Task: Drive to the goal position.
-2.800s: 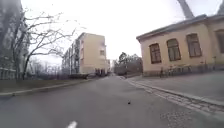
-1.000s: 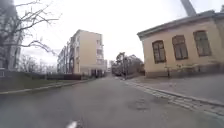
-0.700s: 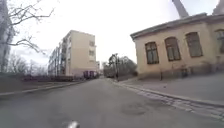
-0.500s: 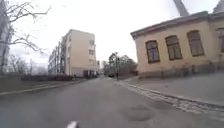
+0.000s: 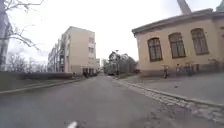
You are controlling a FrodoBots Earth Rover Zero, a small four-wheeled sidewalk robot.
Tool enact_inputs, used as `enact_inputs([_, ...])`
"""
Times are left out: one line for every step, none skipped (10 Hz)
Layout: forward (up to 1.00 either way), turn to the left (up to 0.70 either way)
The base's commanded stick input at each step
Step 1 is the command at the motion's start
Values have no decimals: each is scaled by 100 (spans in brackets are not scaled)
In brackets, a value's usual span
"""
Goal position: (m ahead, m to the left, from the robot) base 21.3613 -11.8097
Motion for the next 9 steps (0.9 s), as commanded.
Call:
enact_inputs([100,0])
enact_inputs([100,0])
enact_inputs([100,0])
enact_inputs([100,0])
enact_inputs([100,0])
enact_inputs([100,0])
enact_inputs([100,-1])
enact_inputs([100,-9])
enact_inputs([100,-39])
